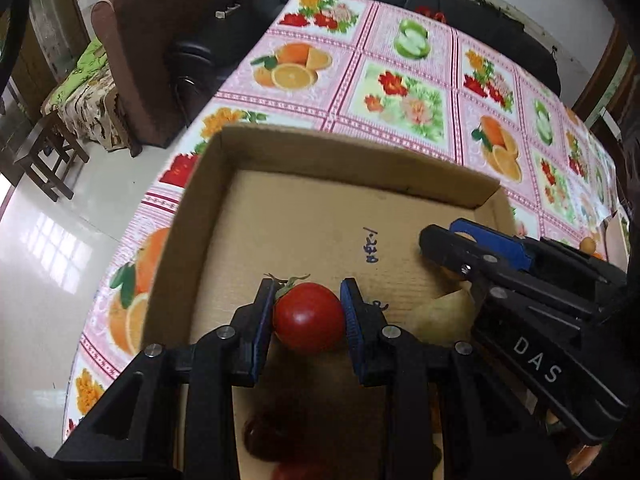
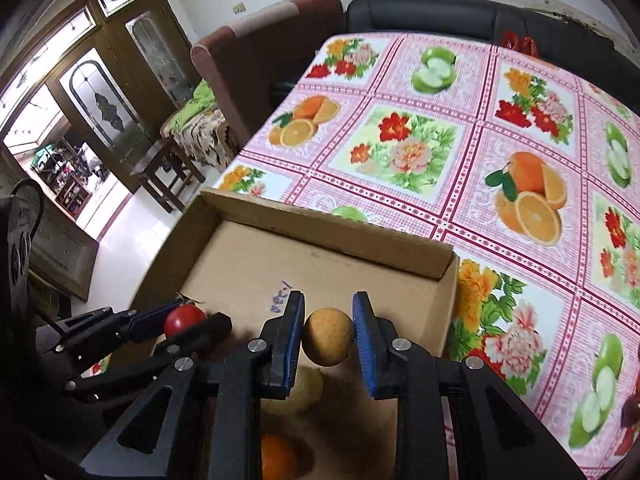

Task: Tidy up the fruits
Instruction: 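Open the left tool releasing the tomato while the right tool releases the kiwi into the box, then withdraw both open tools from the box toward the remaining fruits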

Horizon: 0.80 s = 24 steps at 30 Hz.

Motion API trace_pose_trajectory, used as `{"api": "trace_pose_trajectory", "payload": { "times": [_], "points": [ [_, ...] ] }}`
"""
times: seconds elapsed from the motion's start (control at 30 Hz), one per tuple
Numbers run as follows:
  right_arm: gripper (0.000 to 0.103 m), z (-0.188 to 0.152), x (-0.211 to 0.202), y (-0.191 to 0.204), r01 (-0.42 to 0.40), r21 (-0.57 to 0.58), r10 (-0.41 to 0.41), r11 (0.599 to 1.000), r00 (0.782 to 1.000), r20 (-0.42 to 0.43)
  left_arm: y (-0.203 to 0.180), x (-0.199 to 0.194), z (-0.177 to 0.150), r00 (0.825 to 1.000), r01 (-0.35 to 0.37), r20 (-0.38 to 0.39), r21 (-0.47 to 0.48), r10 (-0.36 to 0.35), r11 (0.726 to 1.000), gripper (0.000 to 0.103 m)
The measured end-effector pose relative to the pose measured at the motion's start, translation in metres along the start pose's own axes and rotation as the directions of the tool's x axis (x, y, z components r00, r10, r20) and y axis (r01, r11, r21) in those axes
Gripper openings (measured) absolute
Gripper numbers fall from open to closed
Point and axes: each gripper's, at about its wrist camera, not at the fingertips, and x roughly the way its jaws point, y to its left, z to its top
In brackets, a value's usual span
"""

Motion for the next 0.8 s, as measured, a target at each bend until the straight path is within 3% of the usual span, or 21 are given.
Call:
{"api": "trace_pose_trajectory", "payload": {
  "times": [0.3,0.4,0.5,0.6,0.67,0.8],
  "points": [
    [0.027,-0.001,0.014,0.0,0.01,-0.032,-0.011,0.999,1.0,-0.028,-0.007,0.001,-0.004,0.997,-0.072,0.026,0.031,0.072,0.997,0.032],
    [0.038,-0.001,0.01,0.0,-0.001,-0.029,0.0,1.0,1.0,-0.021,-0.004,-0.013,-0.009,0.996,-0.081,0.05,0.016,0.08,0.997,0.032],
    [0.041,-0.003,-0.009,0.003,-0.011,-0.03,0.011,0.999,1.0,0.014,-0.003,-0.039,-0.017,0.987,-0.115,0.112,0.009,0.114,0.993,0.05],
    [0.043,-0.005,-0.035,0.006,-0.02,-0.028,0.022,0.999,0.998,0.062,-0.003,-0.066,-0.03,0.98,-0.122,0.161,0.0,0.12,0.993,0.051],
    [0.053,-0.011,-0.058,0.005,-0.03,-0.02,0.032,0.999,0.994,0.105,-0.003,-0.077,-0.037,0.979,-0.11,0.174,-0.005,0.109,0.994,0.051],
    [0.054,-0.031,-0.095,0.001,-0.023,-0.012,0.025,1.0,0.987,0.158,-0.018,-0.1,-0.056,0.981,-0.054,0.186,0.029,0.047,0.998,0.051]
  ]
}}
